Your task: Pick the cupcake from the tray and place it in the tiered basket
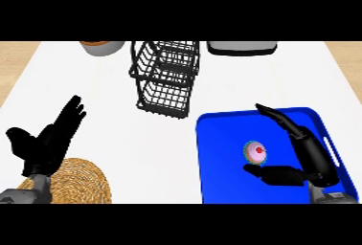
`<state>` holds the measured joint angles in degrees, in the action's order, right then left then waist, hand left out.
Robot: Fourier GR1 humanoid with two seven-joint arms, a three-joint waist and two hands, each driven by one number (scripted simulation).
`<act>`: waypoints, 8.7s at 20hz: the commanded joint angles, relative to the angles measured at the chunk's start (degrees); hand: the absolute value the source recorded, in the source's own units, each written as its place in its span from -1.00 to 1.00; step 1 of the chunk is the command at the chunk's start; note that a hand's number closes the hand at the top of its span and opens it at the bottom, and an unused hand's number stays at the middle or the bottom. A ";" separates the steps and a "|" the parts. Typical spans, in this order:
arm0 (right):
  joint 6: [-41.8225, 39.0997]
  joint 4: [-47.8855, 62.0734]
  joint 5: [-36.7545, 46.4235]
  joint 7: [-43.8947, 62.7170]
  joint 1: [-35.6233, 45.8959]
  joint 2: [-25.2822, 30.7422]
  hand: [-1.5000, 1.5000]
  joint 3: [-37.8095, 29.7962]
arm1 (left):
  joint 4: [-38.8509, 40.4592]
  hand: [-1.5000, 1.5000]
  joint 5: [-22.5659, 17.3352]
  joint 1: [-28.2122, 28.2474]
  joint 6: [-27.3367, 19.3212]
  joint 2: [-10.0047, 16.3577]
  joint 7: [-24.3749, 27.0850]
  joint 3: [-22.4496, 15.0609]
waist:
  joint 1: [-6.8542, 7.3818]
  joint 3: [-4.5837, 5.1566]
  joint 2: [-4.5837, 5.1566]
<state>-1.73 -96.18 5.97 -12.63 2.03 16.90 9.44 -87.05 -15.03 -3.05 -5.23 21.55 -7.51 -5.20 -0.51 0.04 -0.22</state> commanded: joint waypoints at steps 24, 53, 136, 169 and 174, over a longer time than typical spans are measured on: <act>-26.37 -19.50 30.03 40.34 2.66 12.87 -1.00 15.82 | -1.93 0.00 0.57 0.45 4.71 -1.37 -2.24 3.94 | 0.58 -0.03 0.22; -16.55 11.98 52.82 19.28 4.95 3.29 1.00 12.30 | -3.55 0.00 8.23 -0.45 6.46 -7.67 -5.53 7.18 | 0.64 -0.04 0.21; 33.82 61.27 29.15 28.91 68.00 -16.90 1.00 2.72 | -4.23 0.00 11.22 -2.43 10.82 -11.76 -6.41 9.18 | 3.86 -0.02 1.01; 38.73 51.10 -3.10 14.75 63.01 -4.53 -1.00 -18.96 | -5.45 0.00 11.49 0.94 11.13 -11.47 -5.45 11.18 | 0.26 -0.06 -0.04; 30.87 44.41 -6.88 11.81 53.94 2.95 -1.00 -22.23 | -7.10 0.00 11.64 3.04 11.65 -10.90 -5.82 11.29 | 0.17 -0.09 -0.09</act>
<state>33.94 -47.39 1.65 0.77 61.63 14.36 -10.23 -90.71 -3.48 -2.83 5.95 9.87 -12.51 6.08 -0.34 -0.01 -0.18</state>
